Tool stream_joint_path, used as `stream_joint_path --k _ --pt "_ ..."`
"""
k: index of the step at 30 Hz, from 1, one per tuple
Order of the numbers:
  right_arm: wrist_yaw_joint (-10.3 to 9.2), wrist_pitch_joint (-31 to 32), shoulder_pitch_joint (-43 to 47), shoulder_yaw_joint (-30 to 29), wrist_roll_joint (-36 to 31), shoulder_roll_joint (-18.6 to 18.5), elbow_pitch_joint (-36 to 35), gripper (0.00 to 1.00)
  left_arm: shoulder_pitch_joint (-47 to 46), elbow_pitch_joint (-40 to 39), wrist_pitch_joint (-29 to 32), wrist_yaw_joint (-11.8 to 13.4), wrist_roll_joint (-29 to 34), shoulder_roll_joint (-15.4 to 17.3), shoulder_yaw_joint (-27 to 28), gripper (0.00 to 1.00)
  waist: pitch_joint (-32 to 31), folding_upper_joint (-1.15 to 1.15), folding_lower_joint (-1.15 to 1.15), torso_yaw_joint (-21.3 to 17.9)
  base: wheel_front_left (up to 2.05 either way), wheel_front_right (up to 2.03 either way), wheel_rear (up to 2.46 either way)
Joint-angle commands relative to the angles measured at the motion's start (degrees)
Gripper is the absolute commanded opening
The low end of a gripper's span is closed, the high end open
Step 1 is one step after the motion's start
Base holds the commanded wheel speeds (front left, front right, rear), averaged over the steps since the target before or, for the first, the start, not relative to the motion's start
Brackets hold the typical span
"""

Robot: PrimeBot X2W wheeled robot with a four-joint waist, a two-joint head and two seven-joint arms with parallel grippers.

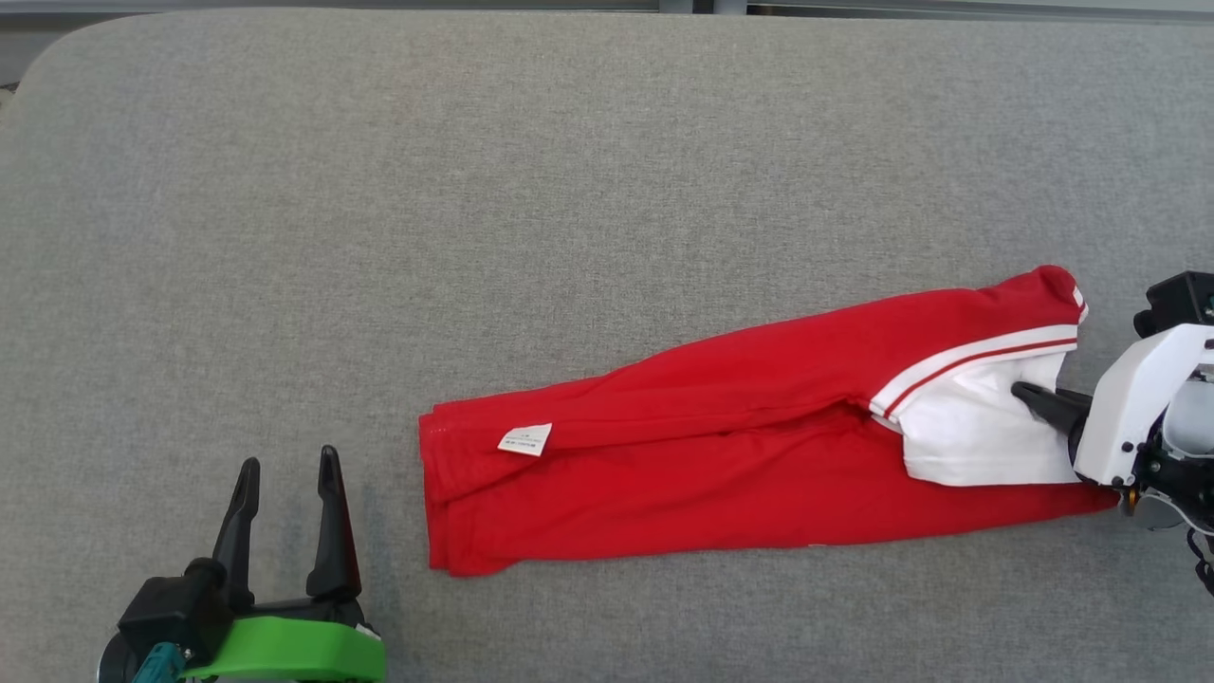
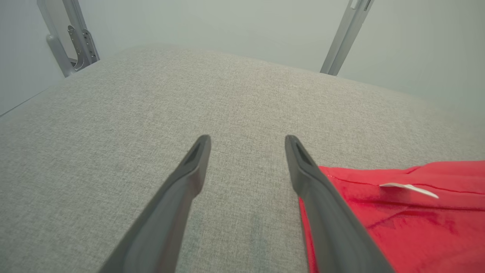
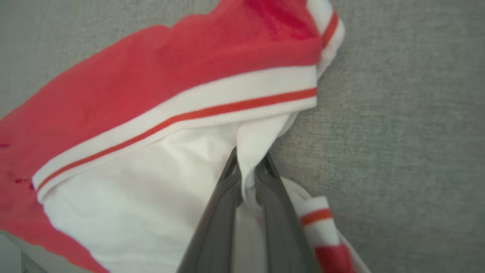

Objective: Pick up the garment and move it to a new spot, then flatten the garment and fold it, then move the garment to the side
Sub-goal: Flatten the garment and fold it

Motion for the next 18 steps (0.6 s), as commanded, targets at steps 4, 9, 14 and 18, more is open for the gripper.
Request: stream_joint_path --k 4,9,14,18 --pt "-0.08 -1.44 -0.41 -1.19 1.62 -2.43 1.09 0.0 0.02 0.79 -0.14 -1.09 1.16 -0.52 1.18 1.0 -0.79 0.0 0.0 -1.36 0.0 0.0 0.0" --pt "-0.05 0.58 0.7 -6.15 3.35 -8.38 1.86 0.0 -0.03 0.94 -0.14 -1.89 1.78 -1.78 2.17 1.0 -1.59 0.0 0.0 -1.96 0.0 0.0 0.0" --pt "-0.04 3.52 2.07 -13.25 4.04 -13.05 -0.03 0.0 1.02 0.71 -0.14 -2.39 3.35 -2.47 3.58 1.0 -1.7 0.0 0.0 -3.43 0.0 0.0 0.0" --pt "0.0 7.41 1.95 -15.19 6.36 -12.05 -7.66 0.0 1.37 0.39 -0.14 -2.97 3.86 -3.37 4.71 1.0 -1.02 0.0 0.0 -5.51 0.0 0.0 0.0"
